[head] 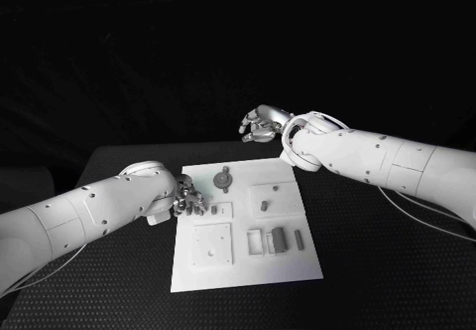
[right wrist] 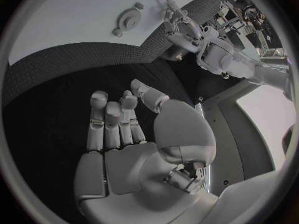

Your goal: Assemble the parts on the task board

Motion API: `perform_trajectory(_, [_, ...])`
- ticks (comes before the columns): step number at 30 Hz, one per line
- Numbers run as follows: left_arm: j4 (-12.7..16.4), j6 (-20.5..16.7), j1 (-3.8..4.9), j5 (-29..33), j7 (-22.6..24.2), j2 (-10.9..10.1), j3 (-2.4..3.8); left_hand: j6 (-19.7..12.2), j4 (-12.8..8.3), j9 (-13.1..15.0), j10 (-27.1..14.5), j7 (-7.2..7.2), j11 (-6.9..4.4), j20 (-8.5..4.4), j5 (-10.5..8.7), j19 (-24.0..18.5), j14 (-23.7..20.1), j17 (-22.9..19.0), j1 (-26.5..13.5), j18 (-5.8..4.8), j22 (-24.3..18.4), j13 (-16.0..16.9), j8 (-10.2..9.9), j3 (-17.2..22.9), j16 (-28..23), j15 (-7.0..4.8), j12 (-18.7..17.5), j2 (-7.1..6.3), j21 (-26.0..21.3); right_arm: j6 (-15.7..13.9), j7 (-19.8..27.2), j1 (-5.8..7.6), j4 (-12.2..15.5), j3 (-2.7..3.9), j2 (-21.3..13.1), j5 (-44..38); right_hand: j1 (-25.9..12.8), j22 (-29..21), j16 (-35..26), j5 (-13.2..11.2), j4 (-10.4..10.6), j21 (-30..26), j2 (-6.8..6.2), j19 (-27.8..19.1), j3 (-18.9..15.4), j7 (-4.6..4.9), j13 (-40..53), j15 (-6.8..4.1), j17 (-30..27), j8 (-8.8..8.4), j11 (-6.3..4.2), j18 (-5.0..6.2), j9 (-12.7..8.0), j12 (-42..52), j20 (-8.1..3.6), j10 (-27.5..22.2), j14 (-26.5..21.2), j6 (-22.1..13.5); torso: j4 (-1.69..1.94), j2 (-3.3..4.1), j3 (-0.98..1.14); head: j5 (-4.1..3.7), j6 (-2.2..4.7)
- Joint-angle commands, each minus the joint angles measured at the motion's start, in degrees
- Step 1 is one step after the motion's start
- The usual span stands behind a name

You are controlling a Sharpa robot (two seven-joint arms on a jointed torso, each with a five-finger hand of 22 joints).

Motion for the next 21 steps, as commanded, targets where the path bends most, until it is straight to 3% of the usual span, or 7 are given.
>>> perform_trajectory(1, [0.92,1.6,-0.4,-0.66,-0.72,-0.31,-0.23,0.01,-0.03,0.08,-0.02,-0.04,-0.28,-0.48,0.38,0.11,0.07,0.1,2.07,1.99,1.41,0.09,-0.16,0.24,0.3,-0.39,0.29,1.67,0.37,0.57,0.51,-0.01,0.05,0.03,-0.05,-0.12,0.23,0.76,-0.22,0.13,-0.04,-0.25,-0.44,-0.07,-0.28,-0.35,0.07,-0.43,0.05,-0.2,-0.7,0.68,0.08,-0.31,0.14,-4.61,-0.16,8.63,0.03,-0.03,-0.02,-0.07,-0.06])
perform_trajectory(12, [1.22,-1.11,-0.43,-0.74,-0.82,-1.16,-0.24,-1.4,0.25,0.0,-0.4,0.47,0.11,-0.51,-0.22,-0.05,-0.18,0.04,0.74,1.9,1.27,0.32,-1.11,-0.39,0.15,-0.51,0.49,1.68,0.58,0.42,0.52,-0.01,0.16,0.03,-0.29,-0.01,0.16,0.76,-0.24,0.12,-0.03,-0.26,-0.52,-0.08,-0.32,-0.34,0.07,-0.42,0.05,-0.24,-0.69,0.69,0.09,-0.32,0.15,-4.62,-0.17,8.62,0.09,-0.01,-0.08,-0.17,-0.05])
perform_trajectory(21, [1.15,-3.56,-0.44,0.19,-1.01,-1.21,-0.24,-5.87,1.62,-1.16,-1.71,1.97,1.38,-0.51,-0.26,-0.51,-1.04,-0.26,-5.43,1.77,1.07,0.74,-4.02,-4.6,-0.34,-0.45,0.57,-2.15,0.41,0.39,0.5,-0.01,0.1,0.03,-0.28,0.18,-0.27,0.76,-0.34,0.11,0.18,-0.33,-1.02,-0.13,-0.46,-0.32,0.07,-0.39,0.05,-0.44,-0.65,0.69,0.04,-0.41,0.23,-4.74,-0.27,8.5,0.04,0.01,-0.07,-0.08,0.05])
